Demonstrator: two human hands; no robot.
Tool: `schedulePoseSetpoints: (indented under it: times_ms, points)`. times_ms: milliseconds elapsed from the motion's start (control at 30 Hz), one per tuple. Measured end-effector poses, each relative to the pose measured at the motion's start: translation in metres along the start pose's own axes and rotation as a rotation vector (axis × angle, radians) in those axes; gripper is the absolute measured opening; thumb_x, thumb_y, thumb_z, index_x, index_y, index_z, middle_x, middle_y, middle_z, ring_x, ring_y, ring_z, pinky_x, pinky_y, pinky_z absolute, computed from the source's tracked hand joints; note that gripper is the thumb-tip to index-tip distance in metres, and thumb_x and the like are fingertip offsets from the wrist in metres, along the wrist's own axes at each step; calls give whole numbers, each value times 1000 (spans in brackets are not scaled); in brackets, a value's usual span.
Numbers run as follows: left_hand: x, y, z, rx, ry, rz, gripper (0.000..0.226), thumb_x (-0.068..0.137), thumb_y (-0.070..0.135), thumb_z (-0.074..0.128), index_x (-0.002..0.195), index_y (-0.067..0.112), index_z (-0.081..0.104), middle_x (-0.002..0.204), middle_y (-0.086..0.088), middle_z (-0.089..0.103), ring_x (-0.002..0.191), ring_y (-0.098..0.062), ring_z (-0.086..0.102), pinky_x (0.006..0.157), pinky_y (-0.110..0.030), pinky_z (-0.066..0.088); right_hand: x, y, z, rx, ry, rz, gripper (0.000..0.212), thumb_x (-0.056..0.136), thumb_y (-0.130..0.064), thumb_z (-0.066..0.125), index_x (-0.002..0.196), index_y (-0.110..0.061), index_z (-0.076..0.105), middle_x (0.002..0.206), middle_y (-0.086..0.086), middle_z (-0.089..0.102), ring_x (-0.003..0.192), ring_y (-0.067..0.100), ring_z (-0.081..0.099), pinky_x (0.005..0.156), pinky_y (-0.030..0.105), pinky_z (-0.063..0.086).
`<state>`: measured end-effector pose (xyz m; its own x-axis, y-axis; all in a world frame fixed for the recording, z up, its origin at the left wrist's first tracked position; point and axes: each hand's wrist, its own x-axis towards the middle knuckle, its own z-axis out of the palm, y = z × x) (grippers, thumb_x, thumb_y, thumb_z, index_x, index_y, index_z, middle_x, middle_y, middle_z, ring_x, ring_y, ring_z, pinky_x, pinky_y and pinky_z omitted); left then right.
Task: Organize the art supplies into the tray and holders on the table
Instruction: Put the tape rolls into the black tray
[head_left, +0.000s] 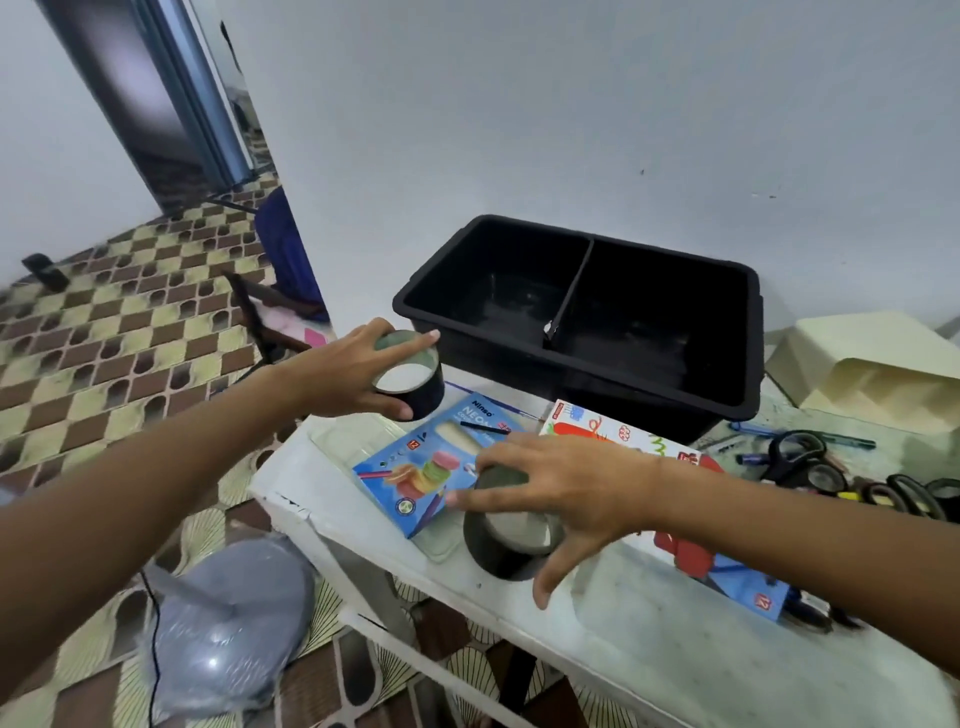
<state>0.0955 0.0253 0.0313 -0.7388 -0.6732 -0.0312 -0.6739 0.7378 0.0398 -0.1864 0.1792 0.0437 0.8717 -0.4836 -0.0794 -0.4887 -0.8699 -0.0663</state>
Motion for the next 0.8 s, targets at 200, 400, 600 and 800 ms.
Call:
schedulePoseSetpoints:
  times_ms: [200, 400, 600, 800]
  points:
    - [-12, 11, -52, 94, 121, -73, 90, 69, 86, 32, 142, 60, -14, 132, -8, 32, 99, -18, 45, 79, -26, 38, 3, 30, -49, -37, 126, 104, 100, 71, -82, 48, 152, -41, 7, 146, 8, 30, 128, 25, 36, 93, 28, 37]
    - [21, 8, -93, 131, 181, -123, 84, 74, 88, 26, 138, 61, -21, 128, -10, 35, 108, -25, 44, 90, -40, 48, 4, 82, -89, 13, 270, 310, 105, 63, -90, 41, 152, -43, 10, 140, 1, 31, 126, 17, 33, 99, 29, 39]
    - [97, -8, -105, 218, 213, -70, 89, 77, 86, 18, 152, 43, -6, 125, -12, 40, 108, -27, 43, 95, -42, 43, 11, 146, -97, 141, 420, 588, 105, 61, -86, 52, 151, -47, 13, 140, -1, 33, 129, 15, 33, 102, 24, 30]
    - [177, -30, -88, 393, 194, 78, 97, 69, 90, 0, 152, 41, -7, 126, -9, 43, 112, -27, 38, 95, -40, 31, 29, 206, -79, 280, 438, 885, 109, 61, -84, 60, 151, -44, 15, 141, -3, 33, 132, 16, 33, 100, 29, 33]
